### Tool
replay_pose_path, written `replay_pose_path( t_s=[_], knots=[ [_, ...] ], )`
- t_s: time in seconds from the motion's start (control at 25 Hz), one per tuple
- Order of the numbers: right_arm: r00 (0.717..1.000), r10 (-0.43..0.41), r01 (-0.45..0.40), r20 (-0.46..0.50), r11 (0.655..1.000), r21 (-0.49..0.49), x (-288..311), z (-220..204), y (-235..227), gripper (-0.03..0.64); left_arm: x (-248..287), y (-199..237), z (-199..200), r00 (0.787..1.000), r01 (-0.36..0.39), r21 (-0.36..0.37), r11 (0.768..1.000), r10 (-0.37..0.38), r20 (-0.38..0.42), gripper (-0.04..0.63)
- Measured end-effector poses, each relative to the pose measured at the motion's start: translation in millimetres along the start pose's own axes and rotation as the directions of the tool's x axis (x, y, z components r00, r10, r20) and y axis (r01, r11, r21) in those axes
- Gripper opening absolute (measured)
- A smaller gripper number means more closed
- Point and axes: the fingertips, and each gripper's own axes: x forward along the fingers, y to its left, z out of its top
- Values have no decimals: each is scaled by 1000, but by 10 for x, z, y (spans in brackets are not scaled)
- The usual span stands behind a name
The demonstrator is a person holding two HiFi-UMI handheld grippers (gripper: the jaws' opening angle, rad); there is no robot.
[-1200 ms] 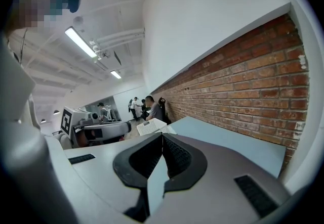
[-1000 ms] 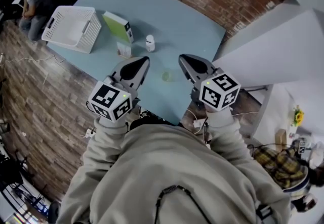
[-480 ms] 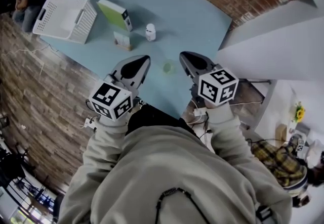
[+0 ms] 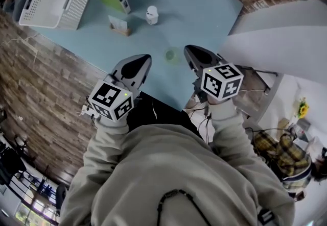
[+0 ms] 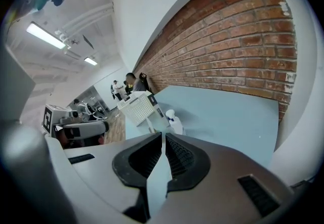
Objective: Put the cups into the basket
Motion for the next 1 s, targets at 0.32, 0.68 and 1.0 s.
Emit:
replay_pose_path(
  t_s=[0.32,0.68,1.0],
  knots=[
    [989,-80,82,-127,997,12,306,-509,-367,64,133,148,-438,998,10,-73,997,-14,-60,-3],
    [968,-96,111,-230,993,51,516,-962,-570,130,263,213,-749,991,30,-119,992,-46,-128,-3],
    [947,-95,121,-306,990,69,711,-1290,-731,150,245,343,-920,986,-7,-162,987,-21,-166,-3]
  ],
)
